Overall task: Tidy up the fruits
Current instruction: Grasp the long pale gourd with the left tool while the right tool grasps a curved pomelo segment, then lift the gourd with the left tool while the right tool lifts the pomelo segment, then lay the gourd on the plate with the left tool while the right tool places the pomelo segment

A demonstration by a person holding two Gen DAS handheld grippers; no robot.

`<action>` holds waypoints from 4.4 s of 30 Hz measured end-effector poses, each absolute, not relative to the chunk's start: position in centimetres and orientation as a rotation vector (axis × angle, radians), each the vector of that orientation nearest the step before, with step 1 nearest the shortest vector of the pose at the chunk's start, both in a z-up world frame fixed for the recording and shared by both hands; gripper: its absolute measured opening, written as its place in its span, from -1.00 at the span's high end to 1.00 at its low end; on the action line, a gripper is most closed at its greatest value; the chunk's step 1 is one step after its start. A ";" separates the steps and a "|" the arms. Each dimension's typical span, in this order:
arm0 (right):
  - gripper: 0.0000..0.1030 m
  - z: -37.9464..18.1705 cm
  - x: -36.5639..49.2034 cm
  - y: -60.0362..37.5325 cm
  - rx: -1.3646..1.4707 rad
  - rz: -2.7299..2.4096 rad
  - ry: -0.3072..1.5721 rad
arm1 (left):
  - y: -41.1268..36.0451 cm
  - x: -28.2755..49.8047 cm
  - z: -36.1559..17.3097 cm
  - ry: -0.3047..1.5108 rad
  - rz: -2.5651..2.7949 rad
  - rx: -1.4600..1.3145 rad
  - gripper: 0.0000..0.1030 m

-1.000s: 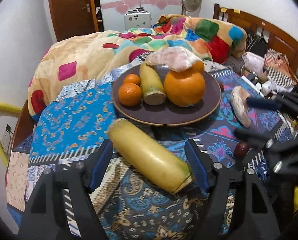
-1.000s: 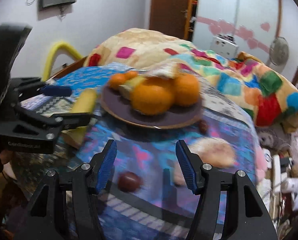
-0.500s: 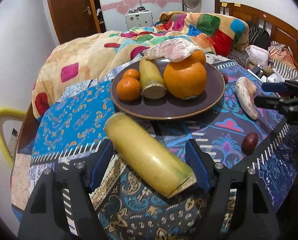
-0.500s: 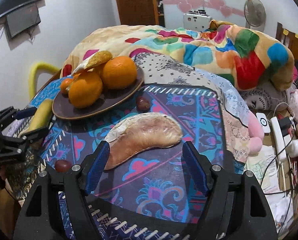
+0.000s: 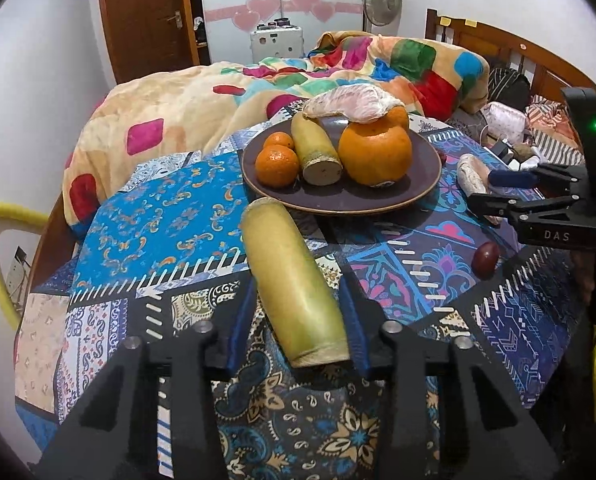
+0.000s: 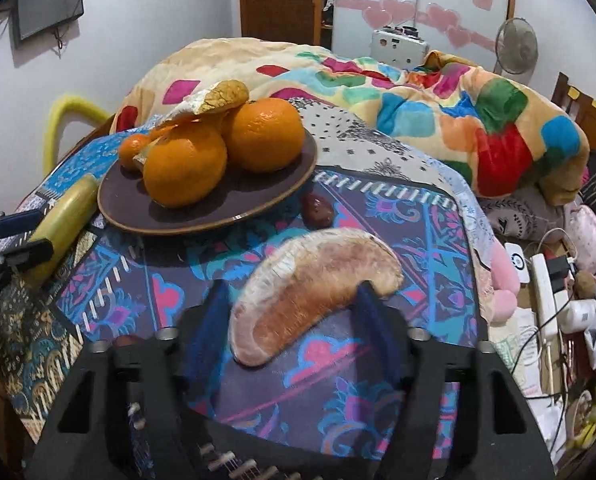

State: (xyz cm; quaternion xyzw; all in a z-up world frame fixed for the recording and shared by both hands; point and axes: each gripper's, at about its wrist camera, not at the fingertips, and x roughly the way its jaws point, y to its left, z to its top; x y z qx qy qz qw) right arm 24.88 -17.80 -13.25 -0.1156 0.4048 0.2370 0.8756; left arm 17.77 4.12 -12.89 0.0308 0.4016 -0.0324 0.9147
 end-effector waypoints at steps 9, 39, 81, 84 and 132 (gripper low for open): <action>0.44 -13.1 23.0 -19.6 -0.224 0.510 0.866 | 5.1 16.3 -12.5 0.843 -0.047 0.057 0.41; -0.07 -13.8 22.8 -19.6 -0.190 0.481 0.827 | 5.1 21.2 -14.4 0.947 -0.085 0.027 0.18; 0.60 -10.1 21.5 -19.8 -0.230 0.467 0.651 | 3.8 20.7 -6.7 0.729 -0.136 0.002 0.27; 0.61 -9.4 21.9 -19.4 -0.216 0.472 0.628 | 3.8 21.6 -6.5 0.727 -0.134 -0.003 0.27; 0.03 -9.9 27.6 -14.5 -0.079 0.587 0.742 | 3.6 29.1 -8.9 0.789 -0.117 -0.011 0.26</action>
